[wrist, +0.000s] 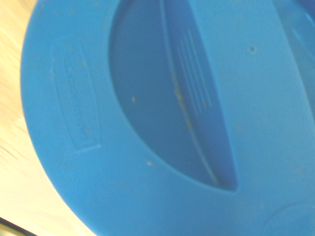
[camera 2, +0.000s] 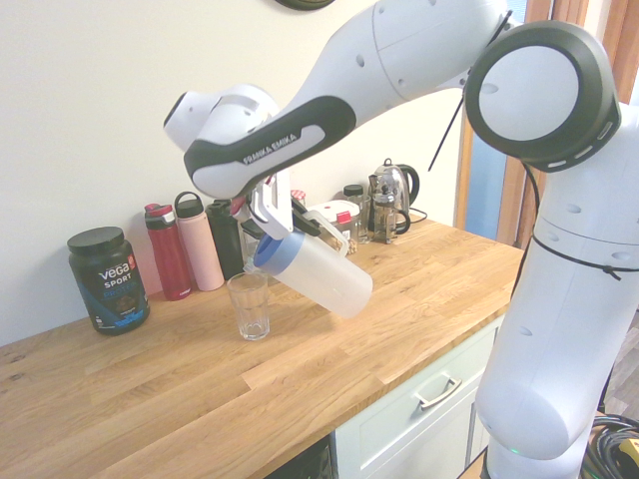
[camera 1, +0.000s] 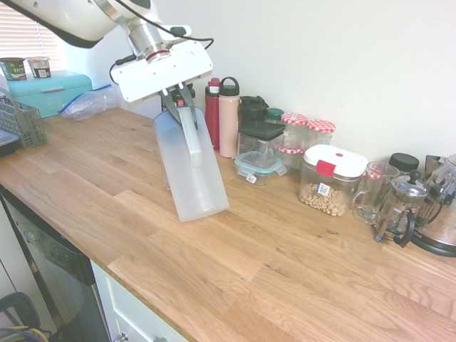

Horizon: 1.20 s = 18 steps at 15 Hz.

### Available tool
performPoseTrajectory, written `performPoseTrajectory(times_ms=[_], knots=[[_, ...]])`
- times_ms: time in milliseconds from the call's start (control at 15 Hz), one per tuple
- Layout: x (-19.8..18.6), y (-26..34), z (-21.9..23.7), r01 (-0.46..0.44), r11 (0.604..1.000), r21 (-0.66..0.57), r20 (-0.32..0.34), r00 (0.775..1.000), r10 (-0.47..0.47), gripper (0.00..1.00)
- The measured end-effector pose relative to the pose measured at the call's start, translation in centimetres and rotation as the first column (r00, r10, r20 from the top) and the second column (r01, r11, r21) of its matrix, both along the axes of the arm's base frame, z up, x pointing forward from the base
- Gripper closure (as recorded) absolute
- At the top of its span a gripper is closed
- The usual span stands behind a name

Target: Pour me some water

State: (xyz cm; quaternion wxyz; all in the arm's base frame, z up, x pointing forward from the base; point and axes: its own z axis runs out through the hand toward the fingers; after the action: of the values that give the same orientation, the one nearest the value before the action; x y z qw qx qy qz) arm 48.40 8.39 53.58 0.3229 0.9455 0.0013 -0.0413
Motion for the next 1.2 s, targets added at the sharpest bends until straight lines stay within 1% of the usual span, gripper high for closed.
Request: performPoseTrajectory(times_ms=[133, 267, 400, 533, 667, 800, 933, 1067, 1200], knots=[[-0.7, -4.3, 3.4, 0.057, 0.993, 0.102, 0.046, 0.997, -0.062, 1.0], [-1.9, -9.5, 6.4, 0.117, 0.971, 0.209, 0.089, 0.987, -0.138, 1.0], [-3.1, -13.9, 8.1, 0.179, 0.935, 0.307, 0.127, 0.966, -0.227, 1.0], [-3.3, -17.3, 8.5, 0.246, 0.893, 0.376, 0.166, 0.931, -0.326, 1.0], [-2.9, -20.2, 7.6, 0.304, 0.851, 0.429, 0.205, 0.884, -0.42, 1.0], [-3.1, -23.6, 6.2, 0.357, 0.809, 0.467, 0.249, 0.825, -0.507, 1.0], [-3.4, -26.0, 4.2, 0.402, 0.768, 0.499, 0.293, 0.756, -0.586, 1.0], [-3.6, -26.5, 1.7, 0.434, 0.722, 0.539, 0.33, 0.681, -0.654, 1.0], [-3.9, -26.2, -0.3, 0.445, 0.677, 0.586, 0.359, 0.607, -0.709, 1.0]])
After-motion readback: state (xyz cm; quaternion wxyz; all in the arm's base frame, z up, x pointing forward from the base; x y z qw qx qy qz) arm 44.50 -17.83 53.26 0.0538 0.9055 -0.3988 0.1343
